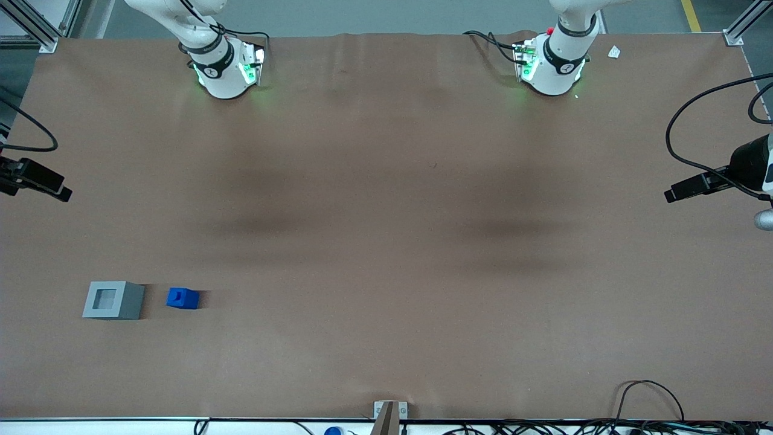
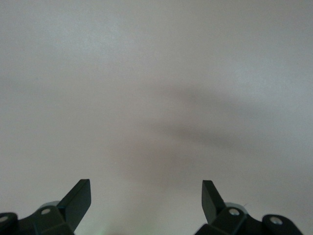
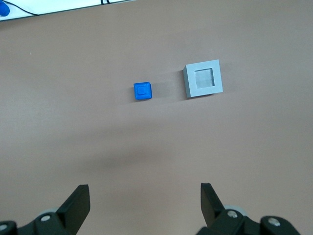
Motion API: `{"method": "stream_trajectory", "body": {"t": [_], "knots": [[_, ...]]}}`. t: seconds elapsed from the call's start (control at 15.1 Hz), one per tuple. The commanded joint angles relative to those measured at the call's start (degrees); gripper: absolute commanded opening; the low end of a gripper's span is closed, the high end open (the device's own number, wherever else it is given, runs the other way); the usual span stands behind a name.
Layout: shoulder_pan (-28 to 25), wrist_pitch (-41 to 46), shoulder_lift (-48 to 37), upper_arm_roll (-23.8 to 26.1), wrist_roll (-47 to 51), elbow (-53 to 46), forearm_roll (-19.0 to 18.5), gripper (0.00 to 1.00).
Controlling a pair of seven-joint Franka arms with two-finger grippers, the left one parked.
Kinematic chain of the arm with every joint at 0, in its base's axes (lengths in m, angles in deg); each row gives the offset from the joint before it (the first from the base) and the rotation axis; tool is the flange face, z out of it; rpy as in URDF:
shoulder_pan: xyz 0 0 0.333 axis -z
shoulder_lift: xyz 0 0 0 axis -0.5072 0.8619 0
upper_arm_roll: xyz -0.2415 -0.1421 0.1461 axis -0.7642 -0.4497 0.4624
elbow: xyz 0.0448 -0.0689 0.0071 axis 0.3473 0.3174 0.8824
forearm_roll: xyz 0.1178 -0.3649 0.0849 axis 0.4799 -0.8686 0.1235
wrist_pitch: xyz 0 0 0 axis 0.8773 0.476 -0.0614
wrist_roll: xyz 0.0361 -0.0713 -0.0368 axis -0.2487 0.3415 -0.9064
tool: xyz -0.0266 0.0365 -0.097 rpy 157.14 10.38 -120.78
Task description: Insert blue part into gray base with right arm
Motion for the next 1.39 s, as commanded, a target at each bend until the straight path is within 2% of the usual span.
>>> {"method": "stream_trajectory", "body": {"t": [0.0, 0.2, 0.66, 0.86, 0.99, 1.12, 1.32], "knots": [[0.26, 0.04, -1.35, 0.45, 0.48, 1.59, -0.26, 1.00], [-0.27, -1.19, -0.21, 0.54, 0.66, 1.33, -0.43, 1.00], [-1.94, -17.79, 18.49, 0.63, 1.01, 1.15, 0.19, 1.00], [-1.86, -24.99, 25.35, 0.63, 2.94, 0.72, 1.94, 1.00], [-1.94, -26.33, 29.31, 0.63, 3.30, -0.77, 2.03, 1.00], [-2.64, -26.94, 31.87, 0.54, 2.78, -1.40, 1.68, 1.00], [-3.44, -33.70, 32.67, 0.54, 1.55, 1.75, 0.37, 1.00]]}}
